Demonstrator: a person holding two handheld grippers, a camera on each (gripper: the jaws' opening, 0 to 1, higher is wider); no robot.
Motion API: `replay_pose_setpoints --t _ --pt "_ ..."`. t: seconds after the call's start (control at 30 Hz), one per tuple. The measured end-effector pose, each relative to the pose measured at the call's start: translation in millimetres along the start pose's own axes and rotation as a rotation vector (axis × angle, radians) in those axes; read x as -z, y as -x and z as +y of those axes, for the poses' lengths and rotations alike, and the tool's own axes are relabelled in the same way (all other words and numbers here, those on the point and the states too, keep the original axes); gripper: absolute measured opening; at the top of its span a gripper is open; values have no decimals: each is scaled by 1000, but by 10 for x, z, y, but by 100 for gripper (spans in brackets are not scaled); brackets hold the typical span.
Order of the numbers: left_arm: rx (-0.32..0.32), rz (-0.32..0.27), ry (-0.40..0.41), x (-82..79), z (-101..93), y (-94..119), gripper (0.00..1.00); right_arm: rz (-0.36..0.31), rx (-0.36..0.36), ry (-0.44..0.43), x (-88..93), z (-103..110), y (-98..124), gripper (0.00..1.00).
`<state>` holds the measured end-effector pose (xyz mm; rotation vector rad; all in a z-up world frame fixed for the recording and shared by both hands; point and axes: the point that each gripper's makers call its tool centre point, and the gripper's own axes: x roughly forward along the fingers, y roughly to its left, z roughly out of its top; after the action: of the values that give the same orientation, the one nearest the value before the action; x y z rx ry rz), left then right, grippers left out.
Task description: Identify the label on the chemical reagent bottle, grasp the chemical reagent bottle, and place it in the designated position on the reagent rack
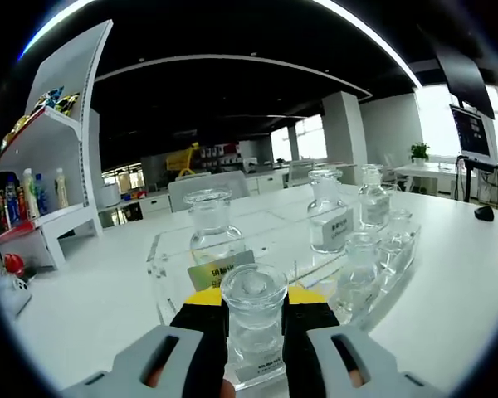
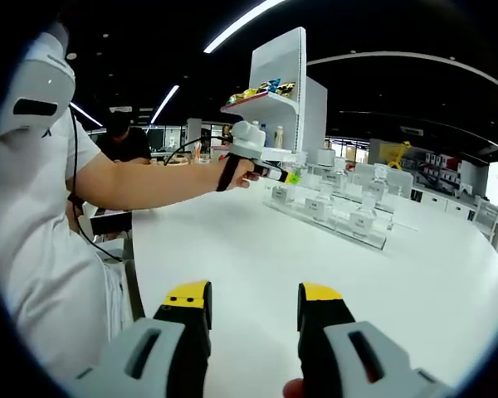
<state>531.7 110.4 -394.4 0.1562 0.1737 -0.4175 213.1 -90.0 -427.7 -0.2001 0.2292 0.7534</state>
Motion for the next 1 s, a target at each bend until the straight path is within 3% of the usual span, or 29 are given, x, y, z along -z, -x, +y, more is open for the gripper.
replay_pose_setpoints --t 0.4,0.43,1.0 --pt "-18 34 -11 102 -9 39 25 0 4 4 -27 -20 5 39" --pt "-19 24 20 94 -12 38 25 -1 2 4 -29 -17 2 39" --pt "-25 7 44 103 -69 191 27 0 0 5 -33 -6 -4 39"
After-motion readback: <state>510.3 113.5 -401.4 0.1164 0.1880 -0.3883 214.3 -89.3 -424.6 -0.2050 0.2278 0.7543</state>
